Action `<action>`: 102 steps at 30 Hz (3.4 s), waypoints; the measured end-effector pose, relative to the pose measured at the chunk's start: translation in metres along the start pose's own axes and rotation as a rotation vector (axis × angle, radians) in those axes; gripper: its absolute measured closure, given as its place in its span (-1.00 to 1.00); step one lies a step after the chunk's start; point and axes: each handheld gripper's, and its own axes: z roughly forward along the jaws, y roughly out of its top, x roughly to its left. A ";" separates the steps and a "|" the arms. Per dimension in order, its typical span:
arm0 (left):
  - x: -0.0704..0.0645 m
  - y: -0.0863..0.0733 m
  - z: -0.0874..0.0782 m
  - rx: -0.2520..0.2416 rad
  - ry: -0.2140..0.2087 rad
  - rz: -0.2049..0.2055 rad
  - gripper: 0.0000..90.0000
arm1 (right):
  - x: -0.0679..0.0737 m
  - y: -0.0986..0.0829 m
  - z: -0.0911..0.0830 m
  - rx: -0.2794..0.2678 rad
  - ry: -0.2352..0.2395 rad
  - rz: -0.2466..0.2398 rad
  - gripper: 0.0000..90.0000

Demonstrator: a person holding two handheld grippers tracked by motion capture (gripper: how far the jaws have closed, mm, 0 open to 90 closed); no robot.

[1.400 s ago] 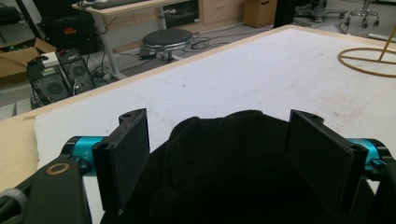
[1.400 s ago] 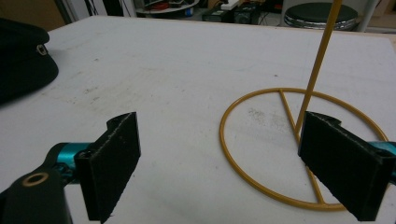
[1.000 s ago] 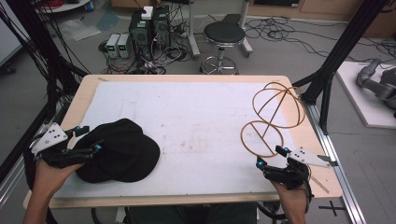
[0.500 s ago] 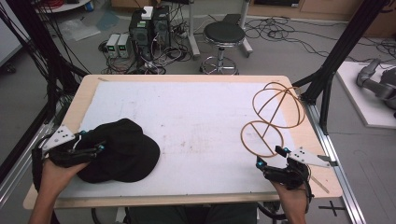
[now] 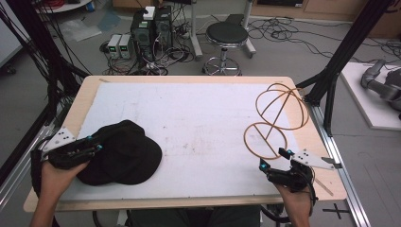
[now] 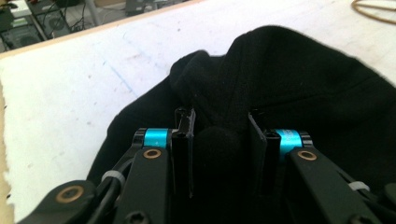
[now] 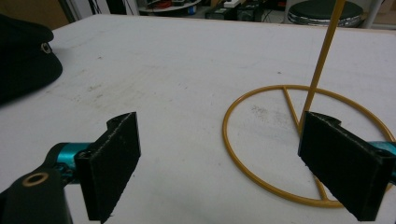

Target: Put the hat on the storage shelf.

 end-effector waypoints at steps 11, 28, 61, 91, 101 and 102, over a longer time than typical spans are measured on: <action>-0.005 0.020 -0.011 -0.099 -0.068 -0.007 0.54 | -0.001 -0.001 -0.001 -0.003 0.007 0.010 -0.72; -0.022 0.070 -0.001 -0.201 -0.170 0.059 0.54 | -0.002 -0.001 -0.004 -0.013 0.003 0.021 -0.72; -0.041 0.185 0.059 -0.345 -0.356 0.068 0.54 | -0.005 -0.002 -0.008 -0.012 -0.014 0.030 -0.72; -0.077 0.276 0.107 -0.480 -0.543 0.016 0.54 | -0.004 -0.002 -0.008 -0.013 0.006 0.031 -0.72; -0.106 0.301 0.134 -0.502 -0.617 0.016 0.54 | -0.004 -0.002 -0.009 -0.016 0.012 0.035 -0.71; -0.109 0.302 0.138 -0.502 -0.626 0.017 0.54 | -0.004 -0.002 -0.009 -0.017 0.012 0.034 -0.71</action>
